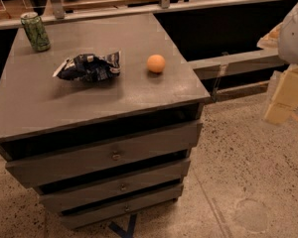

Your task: Pick blue chip bag

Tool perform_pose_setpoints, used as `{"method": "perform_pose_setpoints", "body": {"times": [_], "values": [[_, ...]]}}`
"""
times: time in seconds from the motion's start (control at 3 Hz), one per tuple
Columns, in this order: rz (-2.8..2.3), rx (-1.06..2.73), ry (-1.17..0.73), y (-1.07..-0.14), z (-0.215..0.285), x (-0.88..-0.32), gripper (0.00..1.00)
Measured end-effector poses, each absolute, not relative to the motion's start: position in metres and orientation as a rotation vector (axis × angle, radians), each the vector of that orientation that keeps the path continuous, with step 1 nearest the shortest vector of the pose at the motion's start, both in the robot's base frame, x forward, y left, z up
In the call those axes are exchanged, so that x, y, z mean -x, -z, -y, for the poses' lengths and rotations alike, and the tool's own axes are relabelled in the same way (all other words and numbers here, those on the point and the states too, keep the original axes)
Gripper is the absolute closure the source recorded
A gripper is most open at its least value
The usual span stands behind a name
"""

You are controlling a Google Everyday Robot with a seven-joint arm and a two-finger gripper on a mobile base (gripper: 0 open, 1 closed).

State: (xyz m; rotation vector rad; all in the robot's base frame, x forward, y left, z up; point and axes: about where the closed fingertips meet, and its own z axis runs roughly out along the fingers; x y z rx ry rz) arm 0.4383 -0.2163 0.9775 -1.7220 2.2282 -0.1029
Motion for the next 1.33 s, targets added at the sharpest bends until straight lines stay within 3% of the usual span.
{"method": "perform_pose_setpoints", "body": {"times": [0.67, 1.33], "values": [[-2.142, 1.707, 0.012, -0.985, 0.205, -0.444, 0.0], [-1.712, 1.662, -0.297, -1.021, 0.134, -0.477, 0.0]]}}
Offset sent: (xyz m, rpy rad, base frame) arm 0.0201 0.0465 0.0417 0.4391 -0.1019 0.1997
